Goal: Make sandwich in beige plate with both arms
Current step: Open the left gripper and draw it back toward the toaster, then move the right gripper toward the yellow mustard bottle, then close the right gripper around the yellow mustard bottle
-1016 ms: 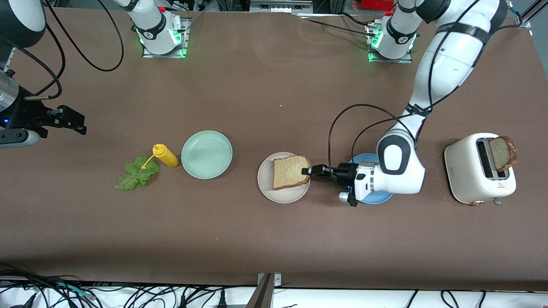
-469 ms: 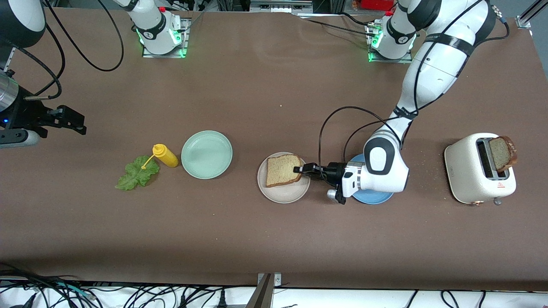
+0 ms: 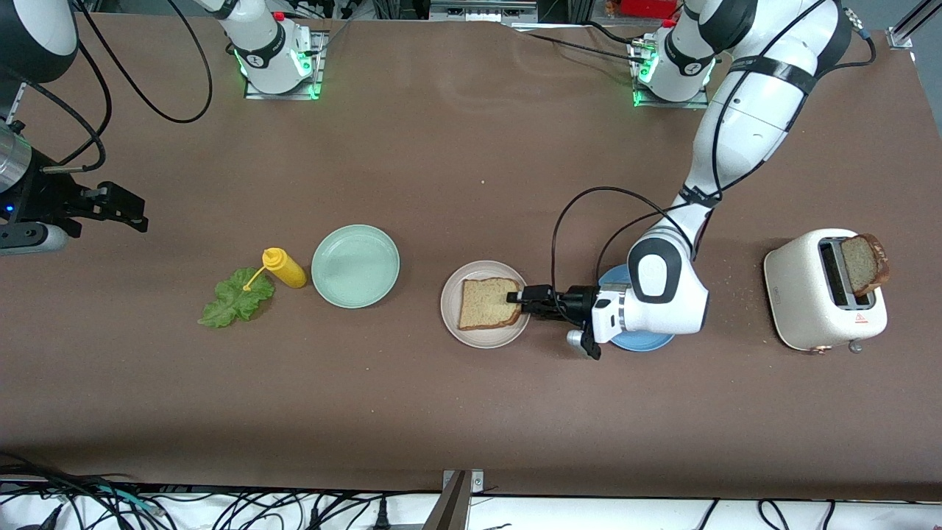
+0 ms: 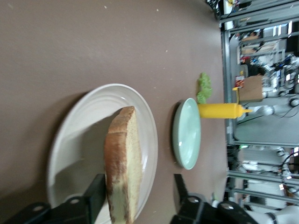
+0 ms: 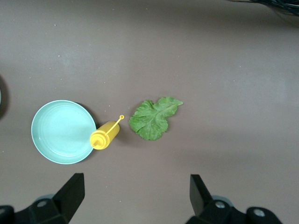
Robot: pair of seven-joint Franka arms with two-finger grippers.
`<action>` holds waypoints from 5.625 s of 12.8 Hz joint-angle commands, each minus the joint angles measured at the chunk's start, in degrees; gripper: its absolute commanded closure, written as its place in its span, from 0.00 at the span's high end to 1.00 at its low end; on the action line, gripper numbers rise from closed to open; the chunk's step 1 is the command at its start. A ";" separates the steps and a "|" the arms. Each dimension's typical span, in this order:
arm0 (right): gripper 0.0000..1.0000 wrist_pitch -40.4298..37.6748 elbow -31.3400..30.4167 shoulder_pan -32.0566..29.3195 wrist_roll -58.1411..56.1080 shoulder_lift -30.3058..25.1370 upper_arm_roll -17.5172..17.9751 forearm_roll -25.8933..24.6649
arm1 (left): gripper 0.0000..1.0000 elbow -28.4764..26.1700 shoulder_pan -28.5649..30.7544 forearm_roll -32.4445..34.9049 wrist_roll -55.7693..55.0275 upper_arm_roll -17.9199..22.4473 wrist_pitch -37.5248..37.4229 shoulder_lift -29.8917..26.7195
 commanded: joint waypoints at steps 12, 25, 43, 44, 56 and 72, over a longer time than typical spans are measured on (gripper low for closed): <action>1.00 0.90 0.93 -0.59 0.54 3.61 -0.19 -0.06 | 1.00 -0.15 4.40 47.90 -29.31 0.57 -12.05 -20.32; 1.00 1.60 0.58 3.81 -17.34 5.37 0.61 -1.83 | 1.00 7.57 4.93 65.34 -35.22 5.22 -38.68 -37.30; 1.00 5.30 -1.62 -15.00 -98.21 27.86 0.78 39.64 | 1.00 -18.79 6.69 58.31 -34.87 9.71 -24.54 -56.99; 1.00 5.21 -1.70 -15.26 -101.55 29.35 0.78 41.83 | 1.00 -18.79 7.47 58.30 -34.61 9.80 -24.63 -56.99; 1.00 -1.38 -7.59 -15.01 -127.95 38.33 -1.68 59.43 | 1.00 -18.52 8.53 58.30 -34.52 9.63 -25.95 -56.99; 0.87 1.69 -14.27 -10.17 -128.75 38.77 -1.68 65.50 | 1.00 -18.52 8.53 58.39 -34.69 9.54 -25.95 -56.99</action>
